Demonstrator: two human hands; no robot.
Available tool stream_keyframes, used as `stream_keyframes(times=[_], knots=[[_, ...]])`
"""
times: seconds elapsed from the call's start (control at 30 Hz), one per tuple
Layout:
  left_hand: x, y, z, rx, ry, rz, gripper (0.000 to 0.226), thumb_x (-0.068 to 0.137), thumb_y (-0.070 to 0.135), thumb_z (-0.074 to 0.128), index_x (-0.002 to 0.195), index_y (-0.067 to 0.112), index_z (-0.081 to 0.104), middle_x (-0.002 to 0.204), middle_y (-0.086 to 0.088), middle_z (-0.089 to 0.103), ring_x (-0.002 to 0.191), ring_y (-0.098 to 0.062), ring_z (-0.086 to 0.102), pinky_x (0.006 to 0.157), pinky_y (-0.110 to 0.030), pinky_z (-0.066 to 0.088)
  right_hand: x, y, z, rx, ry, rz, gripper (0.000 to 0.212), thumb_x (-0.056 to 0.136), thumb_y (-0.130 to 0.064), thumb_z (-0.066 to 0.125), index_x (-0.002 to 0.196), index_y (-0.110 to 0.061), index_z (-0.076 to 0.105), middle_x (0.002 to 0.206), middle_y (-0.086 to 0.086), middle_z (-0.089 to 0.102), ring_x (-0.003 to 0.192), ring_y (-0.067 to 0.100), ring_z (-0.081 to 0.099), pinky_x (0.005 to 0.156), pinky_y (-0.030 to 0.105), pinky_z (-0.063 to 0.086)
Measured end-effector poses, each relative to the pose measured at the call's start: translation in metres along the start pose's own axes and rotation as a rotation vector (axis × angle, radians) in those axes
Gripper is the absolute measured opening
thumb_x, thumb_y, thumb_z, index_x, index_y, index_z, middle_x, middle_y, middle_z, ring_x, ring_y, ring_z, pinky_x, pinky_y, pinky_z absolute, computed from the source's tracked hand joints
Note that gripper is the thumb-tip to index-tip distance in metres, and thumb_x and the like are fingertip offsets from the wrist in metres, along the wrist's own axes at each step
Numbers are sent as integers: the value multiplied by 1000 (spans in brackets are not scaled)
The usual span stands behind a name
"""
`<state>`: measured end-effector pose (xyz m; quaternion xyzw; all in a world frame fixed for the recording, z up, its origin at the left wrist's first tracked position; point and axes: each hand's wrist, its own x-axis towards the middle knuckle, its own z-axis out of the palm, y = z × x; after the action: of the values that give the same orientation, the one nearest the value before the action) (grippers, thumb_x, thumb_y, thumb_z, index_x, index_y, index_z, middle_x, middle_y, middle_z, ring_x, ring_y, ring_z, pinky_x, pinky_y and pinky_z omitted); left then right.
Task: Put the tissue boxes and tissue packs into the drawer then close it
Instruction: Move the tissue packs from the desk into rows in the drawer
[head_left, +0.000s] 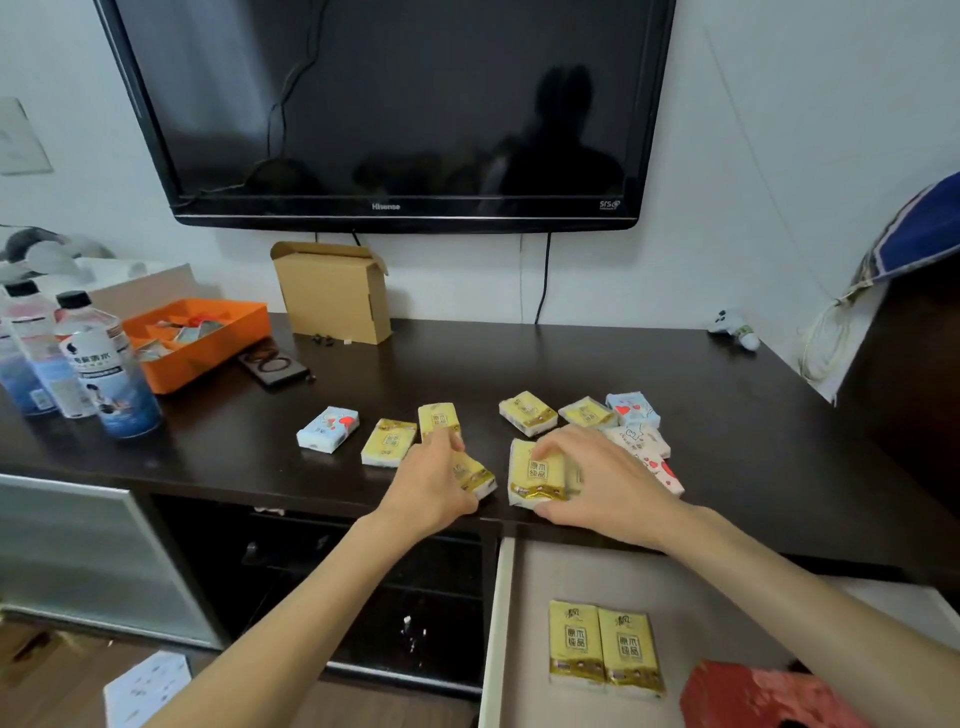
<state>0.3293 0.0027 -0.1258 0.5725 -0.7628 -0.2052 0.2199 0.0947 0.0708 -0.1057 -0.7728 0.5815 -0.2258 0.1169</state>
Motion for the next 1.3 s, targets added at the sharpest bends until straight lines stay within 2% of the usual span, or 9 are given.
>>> stream_keyframes(times=[0.13,0.33,0.47,0.53,0.63,0.77,0.97,1.13,1.3], knots=[[-38,13,-12,-173,-2,110,60,66,15,84,109,26,44,106,1,62,96,-17,63,84,-39,55,-59,-3,-7,66,-14,55,56,72,-58,76,121,-49,50,122,-30,53,116,-7,50,89,29,49],[-121,28,10,-117,-304,379,60,66,33,82,109,49,43,106,19,57,100,-3,56,81,-27,52,-145,10,2,-65,-207,145,57,67,-64,73,115,-53,44,113,-32,53,108,-7,51,79,21,47],[-146,31,44,10,-427,532,67,74,30,79,123,43,36,116,16,50,103,-2,49,85,-22,48,-170,13,17,-265,-296,91,53,68,-76,63,104,-40,53,104,-20,52,96,5,51,80,30,49],[-150,30,56,58,-450,565,71,79,29,78,131,38,30,120,10,48,104,-5,48,84,-20,45,-178,14,23,-325,-320,50,53,70,-79,58,101,-37,54,104,-20,50,97,5,47,74,23,40],[-153,29,68,120,-450,610,71,81,28,77,134,32,30,127,3,49,109,-12,50,89,-28,49,-186,15,28,-324,-354,34,47,71,-76,59,97,-37,55,99,-21,49,94,3,43,70,15,32],[-156,30,80,200,-421,688,70,78,32,78,132,28,33,125,0,52,103,-13,48,82,-34,50,-185,12,27,-312,-387,46,50,71,-78,58,99,-36,58,100,-20,53,97,7,46,84,28,41],[-162,25,94,232,-445,731,81,78,32,79,140,31,27,134,0,51,116,-17,48,88,-39,52,-183,8,30,-325,-444,58,47,73,-80,59,98,-40,57,105,-23,52,99,3,44,96,32,34],[-169,22,103,306,-465,771,73,81,27,75,136,27,27,137,-2,50,120,-20,48,82,-40,53,-182,4,35,-350,-474,77,49,71,-77,62,99,-37,59,102,-19,50,99,5,46,102,36,30],[-169,23,105,354,-454,781,71,82,32,75,140,21,35,141,0,48,126,-19,46,90,-40,52,-181,2,35,-390,-501,69,48,74,-76,65,102,-37,59,108,-17,50,105,8,45,107,39,29]])
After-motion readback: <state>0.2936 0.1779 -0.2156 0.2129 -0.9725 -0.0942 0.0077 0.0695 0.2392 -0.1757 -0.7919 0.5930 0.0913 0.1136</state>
